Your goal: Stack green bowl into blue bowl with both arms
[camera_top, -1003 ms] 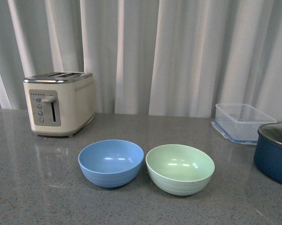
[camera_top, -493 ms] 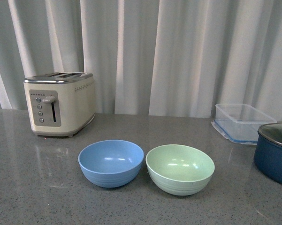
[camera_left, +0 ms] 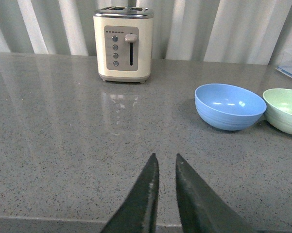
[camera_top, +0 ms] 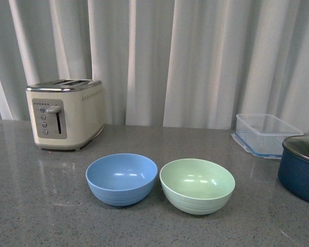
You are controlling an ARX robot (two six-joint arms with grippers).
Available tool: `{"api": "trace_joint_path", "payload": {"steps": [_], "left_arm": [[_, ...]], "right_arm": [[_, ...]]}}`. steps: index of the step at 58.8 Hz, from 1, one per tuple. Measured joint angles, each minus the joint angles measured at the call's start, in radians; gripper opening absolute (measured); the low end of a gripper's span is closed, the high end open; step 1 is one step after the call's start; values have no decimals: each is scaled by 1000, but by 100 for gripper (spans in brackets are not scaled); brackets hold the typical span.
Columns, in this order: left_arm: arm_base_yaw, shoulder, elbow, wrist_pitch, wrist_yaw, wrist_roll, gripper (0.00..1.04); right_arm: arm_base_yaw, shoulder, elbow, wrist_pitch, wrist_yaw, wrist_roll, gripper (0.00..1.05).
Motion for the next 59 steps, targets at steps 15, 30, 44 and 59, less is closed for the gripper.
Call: {"api": "trace_joint_path", "payload": {"steps": [15,30,44,59], "left_arm": [[0,-2,0,0,1,0,66],[0,-1,0,0,2,0,98],[0,-1,0,0,2,0,98],[0,-1,0,0,2,0,98]], "right_arm": [[65,631,378,-546,-24,150,95],[196,1176,820,-459,-30,165,95],[237,1461,1032,-440,-82,248,95],[252,1674,1191,-417,-113,264,95]]}}
